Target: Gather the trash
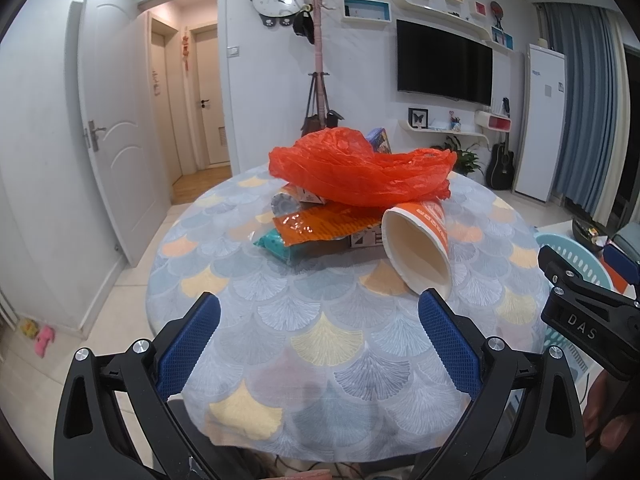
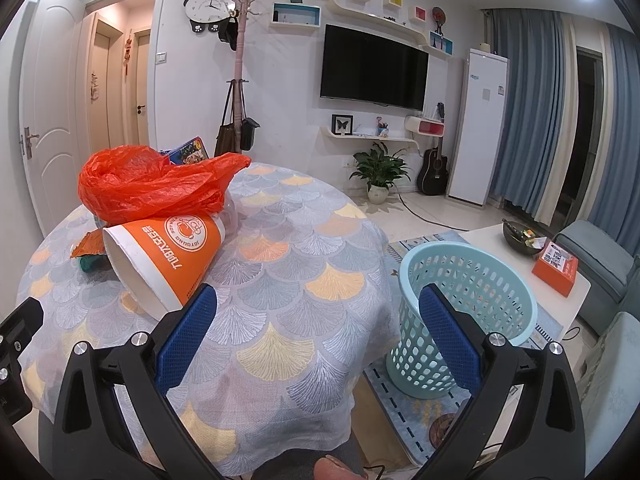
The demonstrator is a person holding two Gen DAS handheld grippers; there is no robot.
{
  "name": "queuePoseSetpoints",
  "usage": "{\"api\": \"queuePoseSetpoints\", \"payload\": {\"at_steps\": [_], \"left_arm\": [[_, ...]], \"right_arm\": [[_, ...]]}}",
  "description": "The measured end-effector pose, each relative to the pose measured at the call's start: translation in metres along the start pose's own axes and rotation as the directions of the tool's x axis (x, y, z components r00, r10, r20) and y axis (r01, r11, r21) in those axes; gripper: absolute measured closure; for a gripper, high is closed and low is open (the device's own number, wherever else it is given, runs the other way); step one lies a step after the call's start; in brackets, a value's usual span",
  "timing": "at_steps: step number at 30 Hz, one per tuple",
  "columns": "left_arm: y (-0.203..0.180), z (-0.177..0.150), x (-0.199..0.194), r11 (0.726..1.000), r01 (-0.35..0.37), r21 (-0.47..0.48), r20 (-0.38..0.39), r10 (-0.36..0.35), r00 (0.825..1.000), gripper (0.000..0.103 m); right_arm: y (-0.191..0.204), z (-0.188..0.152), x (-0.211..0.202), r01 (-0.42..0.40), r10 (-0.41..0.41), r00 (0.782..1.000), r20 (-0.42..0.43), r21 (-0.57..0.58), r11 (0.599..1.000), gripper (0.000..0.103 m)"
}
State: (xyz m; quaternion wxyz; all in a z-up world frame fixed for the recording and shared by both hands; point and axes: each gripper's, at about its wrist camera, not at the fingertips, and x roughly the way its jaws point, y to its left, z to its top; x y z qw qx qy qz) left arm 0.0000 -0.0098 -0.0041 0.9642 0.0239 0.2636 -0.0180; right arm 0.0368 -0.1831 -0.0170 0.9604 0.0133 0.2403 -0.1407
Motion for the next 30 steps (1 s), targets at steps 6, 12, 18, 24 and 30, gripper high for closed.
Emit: {"api": "queuePoseSetpoints", "payload": {"at_steps": [6, 12, 18, 24, 30], "left_arm": [[0.001, 0.000, 0.002, 1.000, -0.005, 0.006, -0.001, 0.006, 1.000, 0.007], [0.021, 0.008, 0.017, 0.999, -0.037, 0.009, 0.002, 0.037, 0.999, 0.007], [0.045, 0.028, 0.052, 0.999, 0.007, 0.053, -0.060, -0.004, 0.998, 0.007], [0.031, 0.034, 0.080, 0.973, 0.062, 0.220, -0.108, -0.039, 0.993, 0.007], [0.004, 0.036, 0.107, 0.886, 0.011, 0.464, -0.094, 0.036, 0.995, 0.012]], "right_arm": [[0.000, 0.000, 0.003, -0.018, 0.018, 1.000, -0.008, -0.003, 1.000, 0.006], [0.008, -0.003, 0.008, -0.137, 0.136, 0.991, -0.015, -0.043, 0.990, 0.006], [0.018, -0.003, 0.015, -0.185, 0.184, 0.983, -0.016, -0.071, 0.980, 0.007], [0.018, -0.007, 0.025, -0.187, 0.185, 0.982, -0.035, -0.060, 0.981, 0.007], [0.016, -0.011, 0.029, -0.201, 0.199, 0.979, -0.038, -0.056, 0.978, 0.007]]}}
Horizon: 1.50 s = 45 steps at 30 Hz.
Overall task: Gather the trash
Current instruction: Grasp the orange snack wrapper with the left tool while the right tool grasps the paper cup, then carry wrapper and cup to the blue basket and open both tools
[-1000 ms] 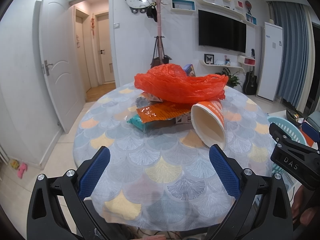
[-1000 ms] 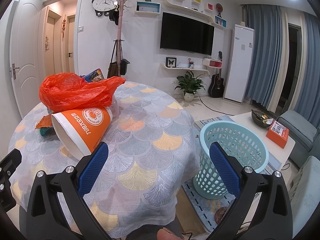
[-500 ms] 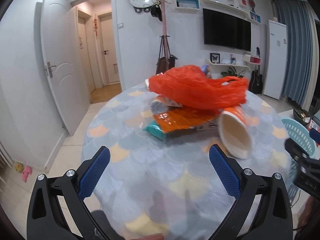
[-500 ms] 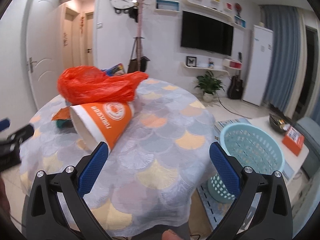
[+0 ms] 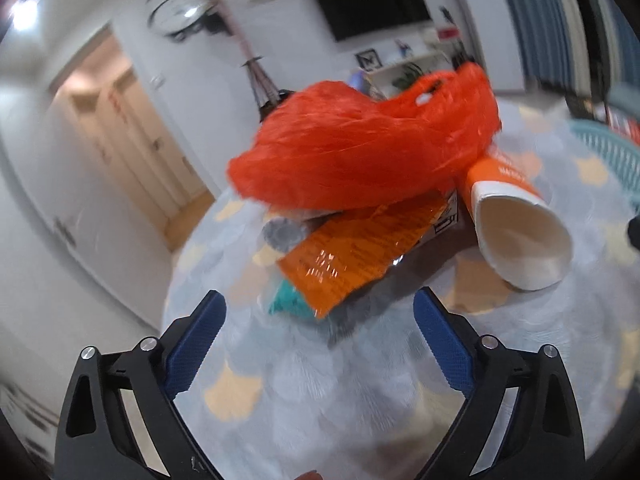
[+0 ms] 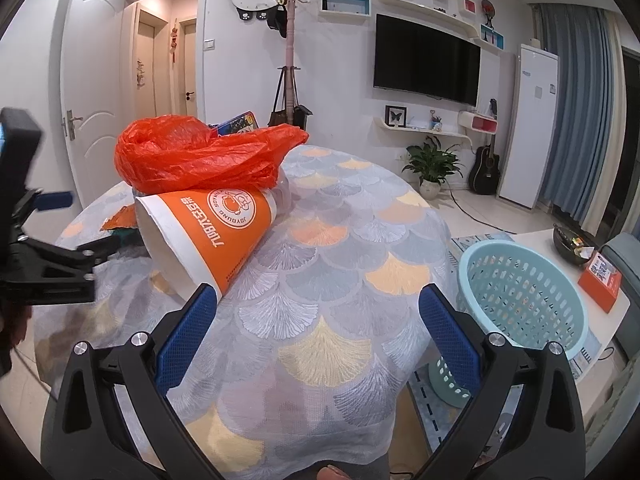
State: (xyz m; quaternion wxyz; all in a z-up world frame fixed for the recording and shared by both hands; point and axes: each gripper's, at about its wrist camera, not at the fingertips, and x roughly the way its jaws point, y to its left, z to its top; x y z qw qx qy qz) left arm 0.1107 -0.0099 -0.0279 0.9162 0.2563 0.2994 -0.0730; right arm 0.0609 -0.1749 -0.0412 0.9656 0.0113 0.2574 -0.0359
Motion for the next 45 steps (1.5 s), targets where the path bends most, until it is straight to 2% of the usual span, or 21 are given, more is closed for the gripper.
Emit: {"api": "queuePoseSetpoints", "payload": {"at_steps": [4, 6, 8, 9, 11, 13, 16, 20, 24, 29, 30, 31, 32, 34, 36, 45], "left_arm": [[-0.012, 0.011, 0.016, 0.995, 0.017, 0.097, -0.008, -0.016, 1.000, 0.018], [-0.013, 0.015, 0.029, 0.993, 0.034, 0.115, -0.036, -0.030, 0.999, 0.035], [-0.010, 0.015, 0.039, 0.994, 0.048, 0.095, -0.078, -0.041, 0.996, 0.084], [-0.002, 0.015, 0.039, 0.998, 0.025, 0.052, -0.070, -0.022, 0.997, 0.086], [0.009, 0.015, 0.032, 0.997, 0.067, -0.023, -0.055, -0.068, 0.996, 0.094], [0.013, 0.012, 0.025, 0.997, 0.069, -0.039, -0.033, -0.070, 0.997, 0.102], [0.018, 0.007, 0.005, 0.994, 0.091, -0.065, 0.000, -0.091, 0.996, 0.102], [0.020, -0.004, -0.014, 0.986, 0.124, -0.113, 0.030, -0.122, 0.992, 0.103], [0.022, -0.012, -0.029, 0.979, 0.154, -0.132, 0.048, -0.149, 0.988, 0.103], [0.027, -0.023, -0.049, 0.962, 0.206, -0.179, 0.078, -0.195, 0.978, 0.103], [0.029, -0.022, -0.051, 0.961, 0.211, -0.178, 0.084, -0.199, 0.976, 0.103], [0.029, -0.023, -0.053, 0.960, 0.217, -0.178, 0.093, -0.203, 0.975, 0.103], [0.030, -0.024, -0.055, 0.958, 0.223, -0.182, 0.099, -0.208, 0.973, 0.103], [0.035, -0.029, -0.056, 0.954, 0.232, -0.192, 0.100, -0.216, 0.971, 0.103], [0.035, -0.033, -0.057, 0.950, 0.242, -0.195, 0.097, -0.227, 0.969, 0.103], [0.030, -0.039, -0.069, 0.944, 0.274, -0.183, 0.126, -0.254, 0.959, 0.103]], "right_arm": [[-0.004, 0.000, 0.001, -0.009, 0.009, 1.000, -0.004, 0.008, 1.000, 0.007], [-0.006, 0.000, 0.000, -0.016, 0.015, 1.000, 0.005, 0.010, 1.000, 0.007], [-0.007, 0.001, -0.001, -0.021, 0.021, 1.000, 0.007, 0.009, 1.000, 0.010], [-0.007, 0.002, -0.002, -0.027, 0.027, 1.000, 0.008, 0.007, 1.000, 0.012], [-0.005, 0.003, -0.001, -0.031, 0.031, 1.000, 0.006, -0.005, 1.000, 0.017], [-0.001, 0.004, 0.003, -0.047, 0.047, 0.999, -0.002, -0.017, 0.999, 0.026], [0.009, 0.008, 0.010, -0.090, 0.089, 0.996, -0.023, -0.032, 0.995, 0.040], [0.029, 0.009, 0.019, -0.163, 0.160, 0.985, -0.060, -0.055, 0.985, 0.041], [0.047, 0.012, 0.030, -0.174, 0.166, 0.983, -0.076, -0.104, 0.979, 0.042], [0.065, 0.020, 0.046, -0.169, 0.154, 0.982, -0.109, -0.148, 0.974, 0.050], [0.068, 0.021, 0.051, -0.164, 0.146, 0.982, -0.123, -0.152, 0.975, 0.059], [0.070, 0.021, 0.056, -0.164, 0.143, 0.979, -0.142, -0.149, 0.975, 0.073], [0.070, 0.020, 0.060, -0.155, 0.133, 0.979, -0.155, -0.139, 0.978, 0.077], [0.063, 0.019, 0.061, -0.153, 0.136, 0.979, -0.152, -0.106, 0.983, 0.095], [0.058, 0.017, 0.056, -0.151, 0.138, 0.981, -0.139, -0.085, 0.985, 0.100], [0.024, 0.015, 0.011, -0.142, 0.142, 0.990, -0.029, -0.008, 0.990, 0.101]]}}
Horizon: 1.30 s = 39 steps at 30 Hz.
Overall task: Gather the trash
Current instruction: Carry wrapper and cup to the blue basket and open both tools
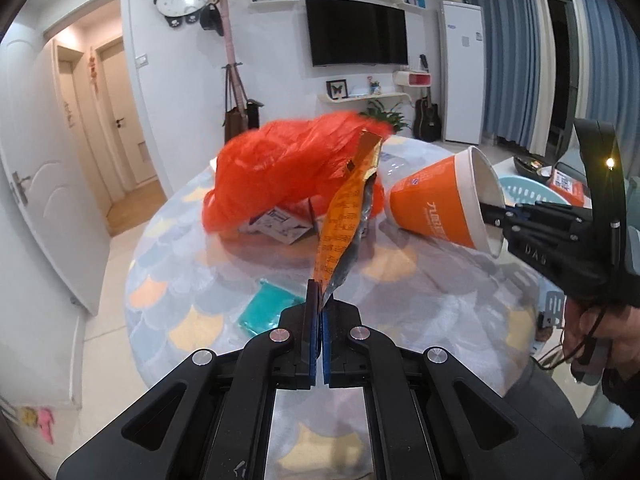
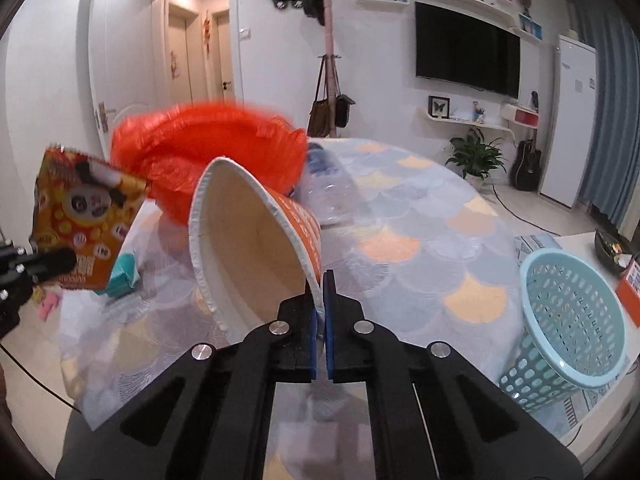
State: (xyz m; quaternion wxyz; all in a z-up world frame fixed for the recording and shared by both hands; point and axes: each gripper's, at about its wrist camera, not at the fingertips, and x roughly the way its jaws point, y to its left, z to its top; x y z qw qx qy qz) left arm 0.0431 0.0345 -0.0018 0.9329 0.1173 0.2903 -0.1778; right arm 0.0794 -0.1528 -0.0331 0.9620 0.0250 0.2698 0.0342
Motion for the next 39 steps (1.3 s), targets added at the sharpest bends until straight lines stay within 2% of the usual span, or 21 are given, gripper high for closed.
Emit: {"api": "queuePoseSetpoints", "payload": {"at_steps": [7, 14, 17, 22, 26, 30, 35, 39], "left_arm": [[-0.005, 0.006, -0.022, 1.000, 0.007, 0.016, 0.060, -0.008, 0.998, 0.103], [-0.011, 0.013, -0.044, 0.997, 0.071, 0.023, 0.103, -0.073, 0.992, 0.103], [-0.012, 0.017, -0.046, 0.998, 0.052, 0.022, 0.117, -0.054, 0.992, 0.103], [-0.028, 0.032, -0.049, 0.995, 0.097, 0.033, 0.154, -0.101, 0.983, 0.103], [-0.049, 0.054, -0.037, 0.978, 0.205, 0.034, 0.172, -0.207, 0.963, 0.103], [-0.088, 0.084, -0.007, 0.943, 0.327, 0.060, 0.170, -0.333, 0.928, 0.103], [-0.143, 0.122, 0.048, 0.892, 0.447, 0.064, 0.126, -0.452, 0.883, 0.103], [-0.188, 0.139, 0.096, 0.859, 0.507, 0.069, 0.065, -0.511, 0.857, 0.103]], "right_arm": [[-0.017, 0.007, -0.023, 0.000, -0.002, 0.999, 0.048, 0.049, 0.999, 0.101], [-0.030, 0.010, -0.040, -0.009, 0.001, 0.996, 0.089, 0.082, 0.997, 0.101], [-0.039, 0.010, -0.049, 0.007, -0.018, 0.993, 0.116, 0.097, 0.995, 0.101], [-0.066, 0.011, -0.064, 0.060, -0.082, 0.984, 0.160, 0.142, 0.988, 0.101], [-0.101, 0.012, -0.076, 0.132, -0.169, 0.966, 0.197, 0.191, 0.973, 0.101], [-0.146, 0.008, -0.088, 0.224, -0.280, 0.936, 0.213, 0.251, 0.942, 0.101], [-0.207, -0.009, -0.094, 0.330, -0.403, 0.898, 0.175, 0.335, 0.882, 0.101], [-0.244, -0.028, -0.090, 0.392, -0.464, 0.877, 0.123, 0.375, 0.840, 0.101]]}}
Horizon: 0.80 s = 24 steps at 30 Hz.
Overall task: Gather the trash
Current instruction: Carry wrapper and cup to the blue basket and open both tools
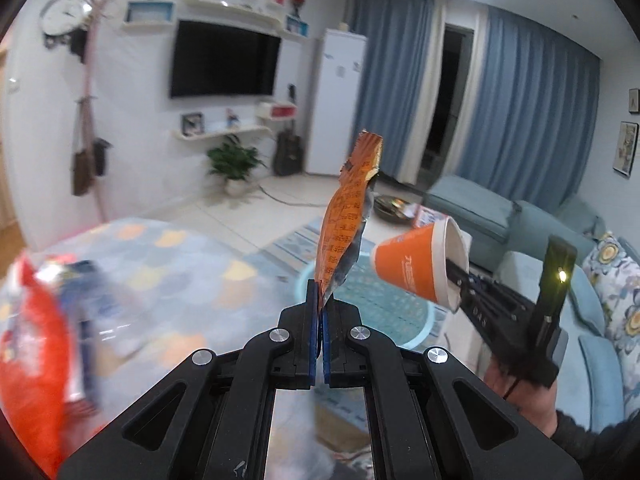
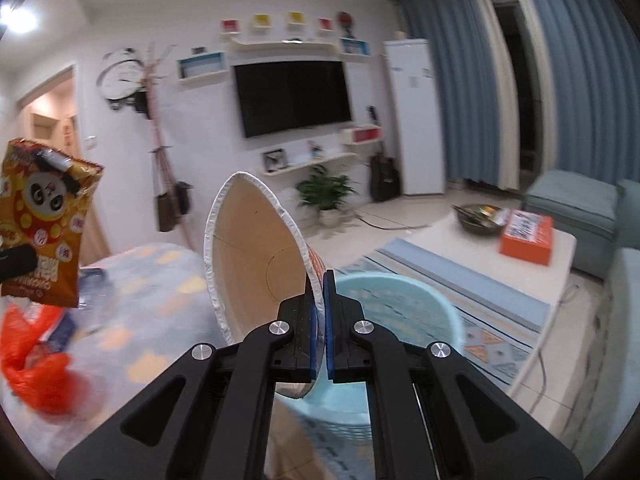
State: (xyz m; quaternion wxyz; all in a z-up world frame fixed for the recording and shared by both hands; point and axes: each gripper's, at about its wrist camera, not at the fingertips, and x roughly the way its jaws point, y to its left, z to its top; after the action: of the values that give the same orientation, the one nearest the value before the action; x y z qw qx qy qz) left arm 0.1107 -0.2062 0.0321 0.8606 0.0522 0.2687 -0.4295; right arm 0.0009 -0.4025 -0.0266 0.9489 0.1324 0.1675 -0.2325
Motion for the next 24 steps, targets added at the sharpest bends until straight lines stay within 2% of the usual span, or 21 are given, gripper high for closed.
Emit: {"api": "queuePoseSetpoints", "payload": {"at_steps": [4, 7, 13, 15, 16, 17, 19, 21, 24], "left_arm": [[-0.010, 0.010, 0.068, 0.998, 0.064, -0.012, -0.074, -0.065, 0.995, 0.103], [-0.012, 0.008, 0.104, 0.995, 0.096, -0.032, -0.126, -0.099, 0.987, 0.103], [-0.015, 0.003, 0.164, 0.993, 0.100, -0.060, -0.204, -0.110, 0.973, 0.101], [-0.014, 0.002, 0.175, 0.994, 0.090, -0.068, -0.224, -0.103, 0.969, 0.086], [-0.015, 0.000, 0.179, 0.995, 0.074, -0.069, -0.239, -0.089, 0.967, 0.060], [-0.014, -0.002, 0.178, 0.996, 0.045, -0.078, -0.250, -0.063, 0.966, 0.040], [-0.009, -0.002, 0.169, 0.994, 0.022, -0.107, -0.231, -0.046, 0.972, 0.034], [-0.003, -0.002, 0.160, 0.992, 0.021, -0.127, -0.222, -0.049, 0.974, 0.033], [0.002, 0.001, 0.143, 0.993, -0.008, -0.120, -0.207, -0.017, 0.978, 0.033]], "right_arm": [[-0.028, -0.010, 0.024, 0.051, -0.050, 0.998, -0.042, 0.025, 0.998, 0.101], [-0.042, -0.017, 0.041, 0.077, -0.074, 0.995, -0.074, 0.042, 0.996, 0.101], [-0.057, -0.025, 0.076, 0.110, -0.102, 0.985, -0.137, 0.053, 0.992, 0.101], [-0.059, -0.027, 0.082, 0.112, -0.103, 0.983, -0.152, 0.056, 0.992, 0.100], [-0.060, -0.028, 0.085, 0.120, -0.110, 0.981, -0.161, 0.056, 0.991, 0.100], [-0.058, -0.029, 0.084, 0.129, -0.119, 0.980, -0.162, 0.057, 0.990, 0.100], [-0.057, -0.030, 0.083, 0.142, -0.131, 0.978, -0.161, 0.055, 0.988, 0.099], [-0.056, -0.031, 0.082, 0.151, -0.141, 0.977, -0.163, 0.051, 0.987, 0.096], [-0.055, -0.030, 0.080, 0.162, -0.151, 0.974, -0.166, 0.052, 0.985, 0.089]]}}
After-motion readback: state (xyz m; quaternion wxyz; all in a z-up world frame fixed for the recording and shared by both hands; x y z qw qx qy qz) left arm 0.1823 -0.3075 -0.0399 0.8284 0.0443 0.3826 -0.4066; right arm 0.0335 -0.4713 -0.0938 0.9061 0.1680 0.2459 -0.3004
